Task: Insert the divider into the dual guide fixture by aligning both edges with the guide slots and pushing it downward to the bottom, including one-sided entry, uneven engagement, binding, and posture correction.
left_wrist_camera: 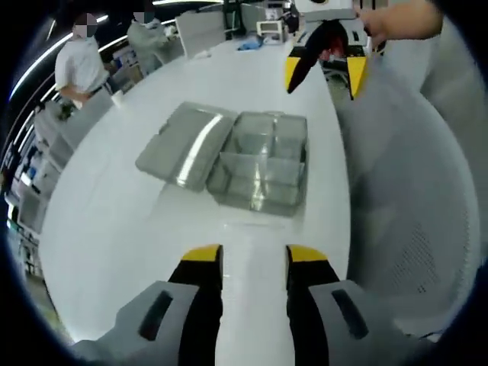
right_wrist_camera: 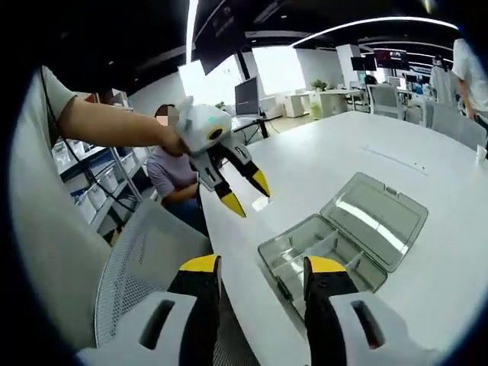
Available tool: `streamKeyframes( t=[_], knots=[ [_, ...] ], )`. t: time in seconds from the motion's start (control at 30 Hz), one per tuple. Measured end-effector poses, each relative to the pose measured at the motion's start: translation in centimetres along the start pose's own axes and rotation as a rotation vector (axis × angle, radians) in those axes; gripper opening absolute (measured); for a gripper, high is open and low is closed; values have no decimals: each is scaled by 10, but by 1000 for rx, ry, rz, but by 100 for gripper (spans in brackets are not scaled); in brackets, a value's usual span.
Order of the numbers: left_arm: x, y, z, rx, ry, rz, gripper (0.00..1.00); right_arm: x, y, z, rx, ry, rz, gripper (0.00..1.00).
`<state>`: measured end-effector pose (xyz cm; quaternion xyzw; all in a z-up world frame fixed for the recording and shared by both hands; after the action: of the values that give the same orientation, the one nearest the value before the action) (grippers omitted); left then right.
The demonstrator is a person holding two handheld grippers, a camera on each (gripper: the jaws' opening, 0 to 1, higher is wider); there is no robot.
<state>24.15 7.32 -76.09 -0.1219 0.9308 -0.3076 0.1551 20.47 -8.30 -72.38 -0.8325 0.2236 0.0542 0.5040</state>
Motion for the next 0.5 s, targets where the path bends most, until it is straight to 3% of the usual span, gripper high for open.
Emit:
streamKeyframes(
  t=[0.5],
  knots=[
    [9, -50, -13, 80, -36, 44, 29, 7, -14, 14, 25, -30, 102, 37]
  ],
)
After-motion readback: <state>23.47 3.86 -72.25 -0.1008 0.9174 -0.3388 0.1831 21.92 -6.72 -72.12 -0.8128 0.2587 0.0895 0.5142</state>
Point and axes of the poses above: the point that each gripper's makers call its tool centre point, and the gripper's own axes: z roughly forward along the fingers, x roughly to its right, y roughly out of its underside, the point moved 3 cm from there along -z, roughly backward along the fingers, and after that the axes turned 7 degrees about -y, right-handed, at the moved point
